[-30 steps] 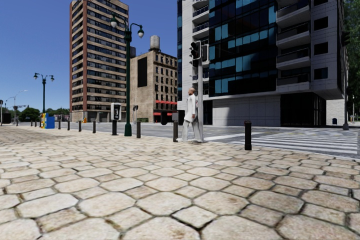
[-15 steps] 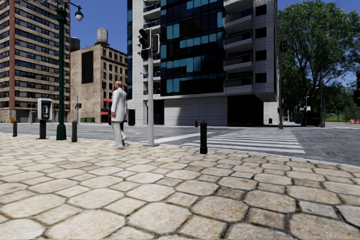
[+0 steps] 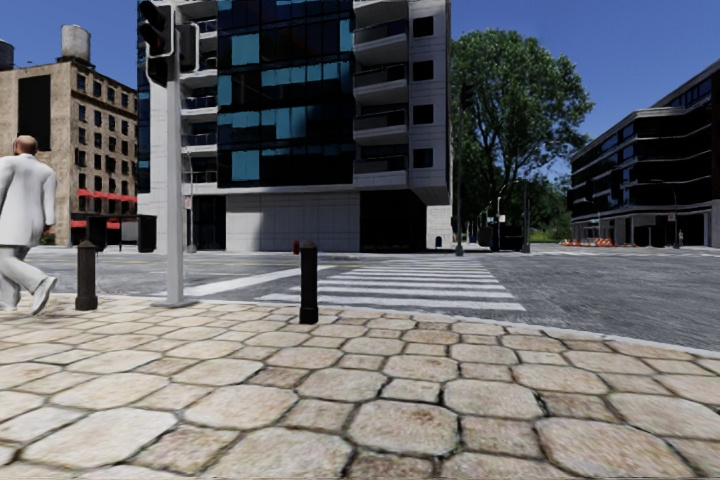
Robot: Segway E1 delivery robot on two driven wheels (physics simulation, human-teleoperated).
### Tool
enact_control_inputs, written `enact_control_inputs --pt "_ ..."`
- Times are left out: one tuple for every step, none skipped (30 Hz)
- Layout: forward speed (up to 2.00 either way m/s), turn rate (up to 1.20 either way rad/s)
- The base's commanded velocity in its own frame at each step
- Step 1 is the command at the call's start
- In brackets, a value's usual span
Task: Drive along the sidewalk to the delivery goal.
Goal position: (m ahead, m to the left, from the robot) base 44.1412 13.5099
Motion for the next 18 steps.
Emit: enact_control_inputs --pt "1.79 -0.57" --pt "1.8 -0.1" --pt "1.83 0.0" --pt "1.89 0.0" --pt "1.89 0.0" --pt "1.91 0.0" --pt "1.91 0.0" --pt "1.91 0.0" --pt "1.91 0.0" --pt "1.91 -0.04" --pt "1.91 -0.18" --pt "1.91 -0.24" --pt "1.91 -0.24" --pt "1.93 -0.25" --pt "2.0 -0.26" --pt "2.0 -0.26" --pt "2.0 -0.26" --pt "2.0 -0.21"
